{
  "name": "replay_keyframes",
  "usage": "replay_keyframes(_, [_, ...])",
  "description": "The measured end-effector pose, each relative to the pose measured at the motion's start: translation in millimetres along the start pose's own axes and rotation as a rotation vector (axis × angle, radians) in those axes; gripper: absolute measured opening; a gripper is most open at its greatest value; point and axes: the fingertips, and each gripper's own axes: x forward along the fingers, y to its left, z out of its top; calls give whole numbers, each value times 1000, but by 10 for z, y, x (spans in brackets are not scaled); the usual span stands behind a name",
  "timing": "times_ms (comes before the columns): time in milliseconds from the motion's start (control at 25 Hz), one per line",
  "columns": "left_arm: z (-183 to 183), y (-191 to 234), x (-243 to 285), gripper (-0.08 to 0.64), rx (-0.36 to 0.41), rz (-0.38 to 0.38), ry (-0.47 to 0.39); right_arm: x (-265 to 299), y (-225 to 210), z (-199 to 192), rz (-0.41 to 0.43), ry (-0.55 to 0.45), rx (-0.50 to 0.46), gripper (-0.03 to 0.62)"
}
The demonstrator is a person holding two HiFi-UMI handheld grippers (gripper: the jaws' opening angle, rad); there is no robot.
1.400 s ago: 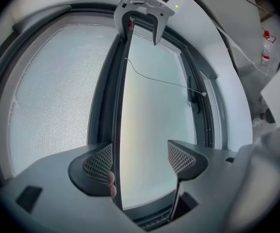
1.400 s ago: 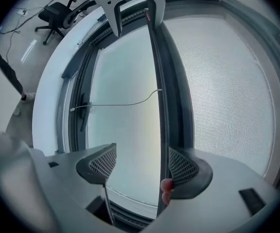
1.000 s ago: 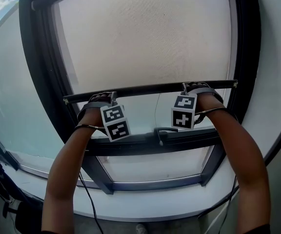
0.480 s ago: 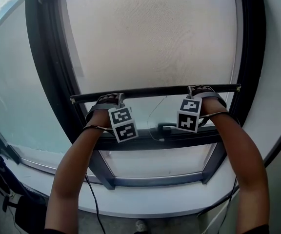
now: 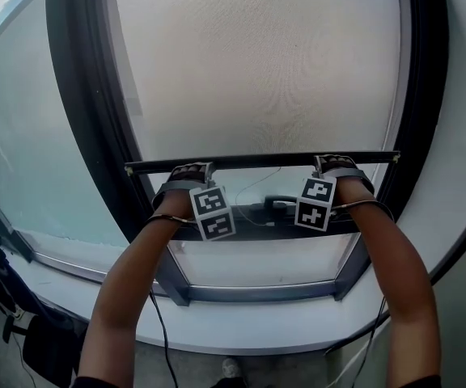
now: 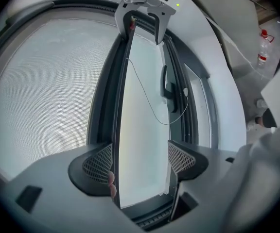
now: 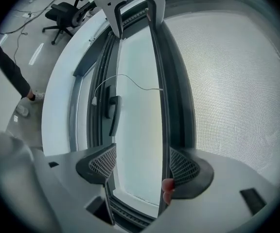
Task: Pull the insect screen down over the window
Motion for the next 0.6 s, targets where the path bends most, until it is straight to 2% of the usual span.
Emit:
replay_keyframes(520, [-39, -954, 405, 357, 37, -141, 53, 421, 897, 16, 133, -4, -40, 341])
replay_keyframes(600, [-70, -1080, 494, 357, 41, -135, 64, 500, 1036, 27, 136, -8, -40, 341])
